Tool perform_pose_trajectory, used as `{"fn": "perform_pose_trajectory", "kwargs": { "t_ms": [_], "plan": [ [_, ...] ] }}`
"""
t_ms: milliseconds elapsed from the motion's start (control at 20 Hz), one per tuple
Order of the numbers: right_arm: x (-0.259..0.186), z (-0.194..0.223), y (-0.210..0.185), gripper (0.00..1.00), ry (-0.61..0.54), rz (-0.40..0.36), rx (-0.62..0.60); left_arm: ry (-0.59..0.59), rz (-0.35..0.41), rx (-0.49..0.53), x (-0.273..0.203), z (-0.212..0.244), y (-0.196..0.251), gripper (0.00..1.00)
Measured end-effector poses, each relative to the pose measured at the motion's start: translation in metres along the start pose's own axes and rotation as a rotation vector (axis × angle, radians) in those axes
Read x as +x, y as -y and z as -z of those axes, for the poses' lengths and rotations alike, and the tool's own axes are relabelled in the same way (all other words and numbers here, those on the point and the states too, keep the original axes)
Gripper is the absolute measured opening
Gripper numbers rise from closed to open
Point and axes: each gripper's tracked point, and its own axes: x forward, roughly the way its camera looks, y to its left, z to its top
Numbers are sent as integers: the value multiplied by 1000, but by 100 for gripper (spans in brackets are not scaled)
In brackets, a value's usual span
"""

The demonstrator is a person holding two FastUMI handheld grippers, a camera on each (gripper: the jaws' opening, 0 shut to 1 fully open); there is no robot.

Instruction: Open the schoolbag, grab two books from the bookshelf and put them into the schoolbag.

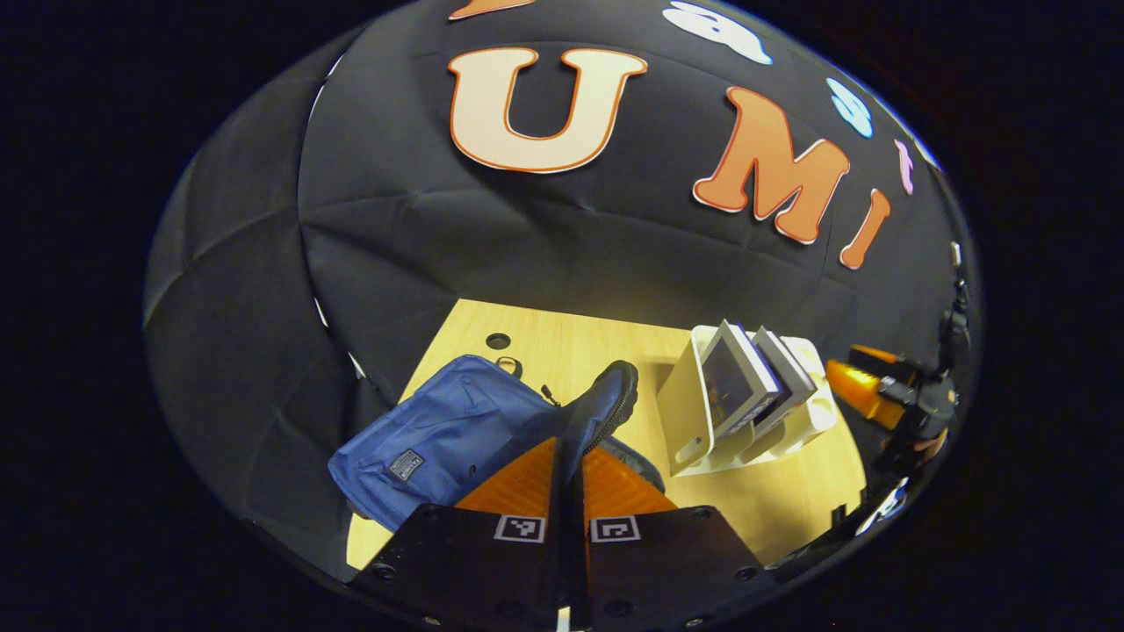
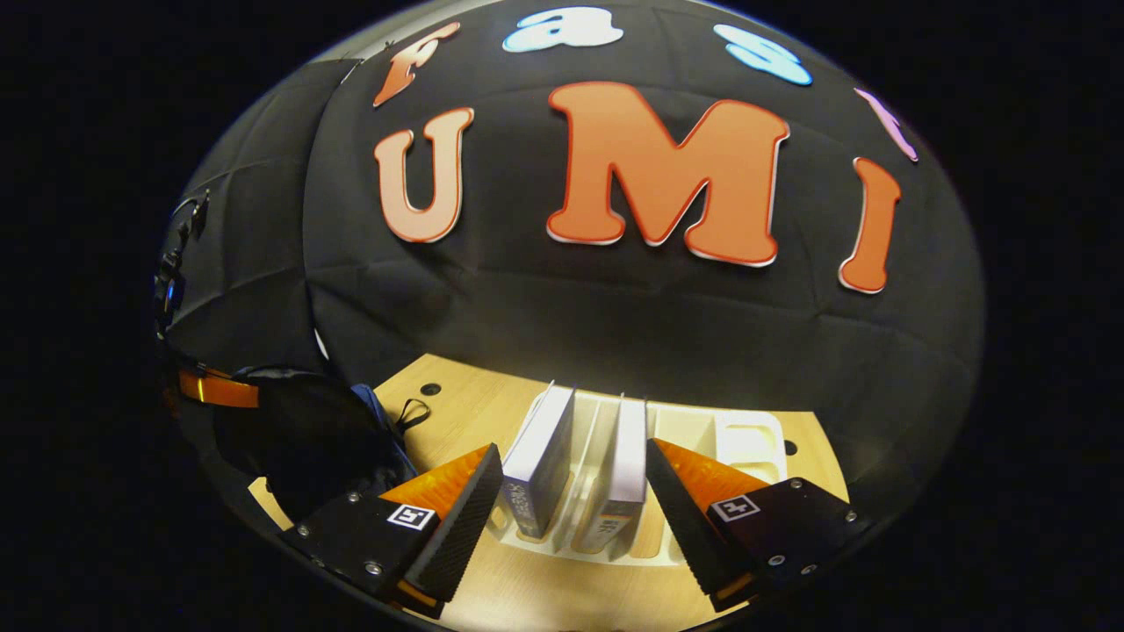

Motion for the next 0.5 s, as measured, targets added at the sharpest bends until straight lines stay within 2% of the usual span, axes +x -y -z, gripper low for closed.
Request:
{"fn": "perform_pose_trajectory", "kwargs": {
  "t_ms": [500],
  "plan": [
    [88, 18, -33, 98, -225, 7, -45, -39, 132, -81, -1, -18, -18, 5]
  ]
}}
